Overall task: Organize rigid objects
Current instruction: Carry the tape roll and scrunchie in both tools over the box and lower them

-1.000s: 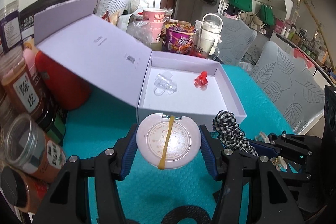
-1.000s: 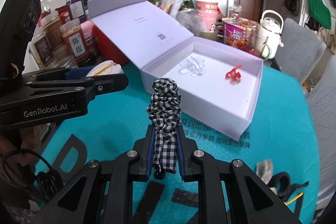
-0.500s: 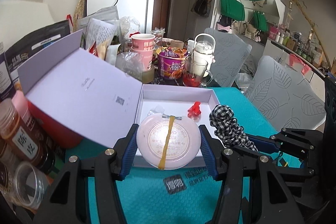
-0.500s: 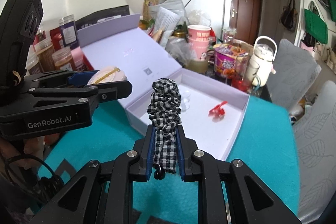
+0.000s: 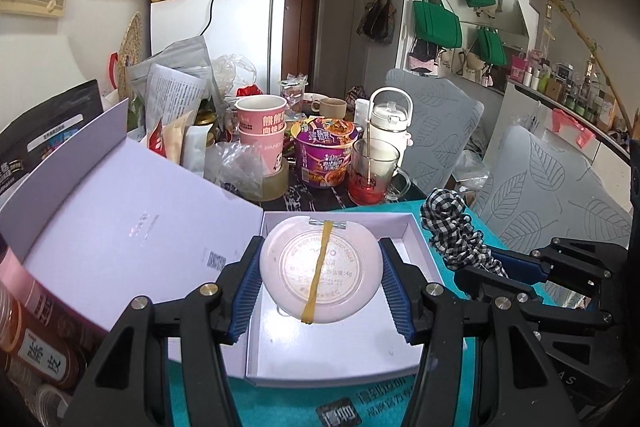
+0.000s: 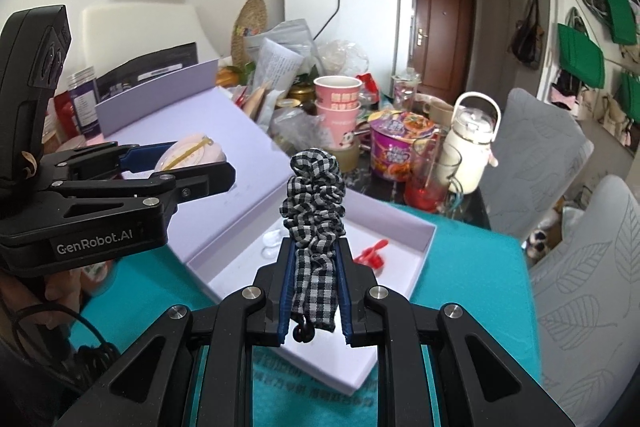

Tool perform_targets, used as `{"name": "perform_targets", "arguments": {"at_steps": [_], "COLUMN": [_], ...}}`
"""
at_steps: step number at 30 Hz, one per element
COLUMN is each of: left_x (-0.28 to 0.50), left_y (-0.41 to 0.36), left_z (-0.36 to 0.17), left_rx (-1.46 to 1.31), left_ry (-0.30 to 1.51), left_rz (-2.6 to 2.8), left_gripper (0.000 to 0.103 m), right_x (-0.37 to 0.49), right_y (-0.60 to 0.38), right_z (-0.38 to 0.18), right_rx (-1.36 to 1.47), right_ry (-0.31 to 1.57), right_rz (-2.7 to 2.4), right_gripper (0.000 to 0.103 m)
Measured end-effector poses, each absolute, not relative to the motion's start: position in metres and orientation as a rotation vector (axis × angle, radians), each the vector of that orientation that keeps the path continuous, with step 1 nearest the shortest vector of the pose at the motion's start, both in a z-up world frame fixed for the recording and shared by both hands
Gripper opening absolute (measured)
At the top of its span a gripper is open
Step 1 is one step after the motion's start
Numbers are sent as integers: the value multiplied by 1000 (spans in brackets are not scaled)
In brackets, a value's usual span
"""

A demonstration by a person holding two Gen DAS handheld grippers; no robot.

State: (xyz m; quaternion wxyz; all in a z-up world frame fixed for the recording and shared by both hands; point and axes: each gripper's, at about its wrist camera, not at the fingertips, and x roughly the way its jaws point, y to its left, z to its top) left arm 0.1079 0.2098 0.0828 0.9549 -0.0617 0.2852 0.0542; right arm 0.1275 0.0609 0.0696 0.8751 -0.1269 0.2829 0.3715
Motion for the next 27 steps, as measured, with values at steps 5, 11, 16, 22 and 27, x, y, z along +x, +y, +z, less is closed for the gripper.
{"name": "perform_targets", "arguments": {"at_steps": [5, 11, 16, 22, 27], "left_x": [131, 158, 172, 189, 198], "left_y": [215, 225, 229, 228, 225], "left_z": [82, 71, 48, 22, 5], "left_rx": [-143, -175, -189, -212, -190], "left_ry": [577, 595, 647, 704, 741], "left_rz": [113, 128, 115, 73, 67], "left_gripper": [55, 55, 55, 55, 55], "right_x": [152, 184, 201, 218, 226], "right_y": [63, 65, 66, 72, 78], "right_z": [70, 65, 50, 28, 10], "right_rx": [-245, -190, -167, -185, -208], "right_ry": [597, 620, 649, 710, 754], "right_rz": [756, 730, 718, 688, 676], "right_gripper": [19, 19, 19, 19, 19]}}
